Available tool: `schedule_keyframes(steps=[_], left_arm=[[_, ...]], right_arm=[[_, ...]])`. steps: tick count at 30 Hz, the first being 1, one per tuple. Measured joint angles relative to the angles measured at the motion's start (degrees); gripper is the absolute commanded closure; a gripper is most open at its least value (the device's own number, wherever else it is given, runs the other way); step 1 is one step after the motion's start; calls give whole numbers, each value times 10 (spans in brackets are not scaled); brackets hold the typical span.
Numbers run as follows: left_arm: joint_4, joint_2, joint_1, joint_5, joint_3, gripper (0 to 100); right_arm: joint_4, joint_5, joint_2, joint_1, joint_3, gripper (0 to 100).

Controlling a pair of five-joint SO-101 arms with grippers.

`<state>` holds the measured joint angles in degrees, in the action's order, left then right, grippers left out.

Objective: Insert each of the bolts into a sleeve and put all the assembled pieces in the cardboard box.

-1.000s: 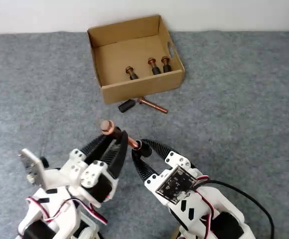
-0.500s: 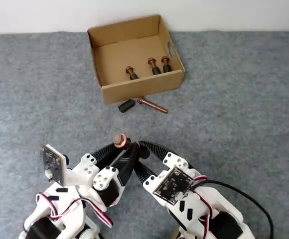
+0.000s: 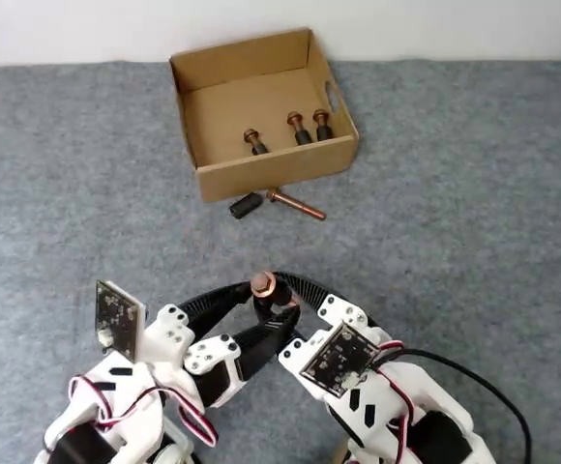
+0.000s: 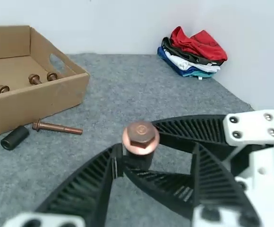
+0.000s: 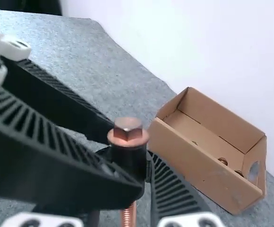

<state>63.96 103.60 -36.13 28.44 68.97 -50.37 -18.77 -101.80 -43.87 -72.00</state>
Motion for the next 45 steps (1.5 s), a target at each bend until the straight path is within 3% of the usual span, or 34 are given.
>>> schedule_keyframes(steps=[5,11,12,20,24,30,36,45], left_arm=[[11,0,33,-4,-31,774],[12,1,121,-33,-43,999],[12,1,137,-43,-43,995],[12,1,254,-122,36,996],[12,-1,273,-160,120,995],[4,-1,276,-164,225,995],[-32,-2,276,-164,276,995],[-20,-2,276,-164,276,995]], right_arm=[[0,0,0,2,-3,991],[0,3,-2,2,-17,991],[0,10,-2,3,-18,991],[-4,121,1,174,-18,991],[-60,168,56,198,22,991],[-85,265,260,216,177,991],[-85,316,532,218,381,990],[67,345,870,220,614,990]])
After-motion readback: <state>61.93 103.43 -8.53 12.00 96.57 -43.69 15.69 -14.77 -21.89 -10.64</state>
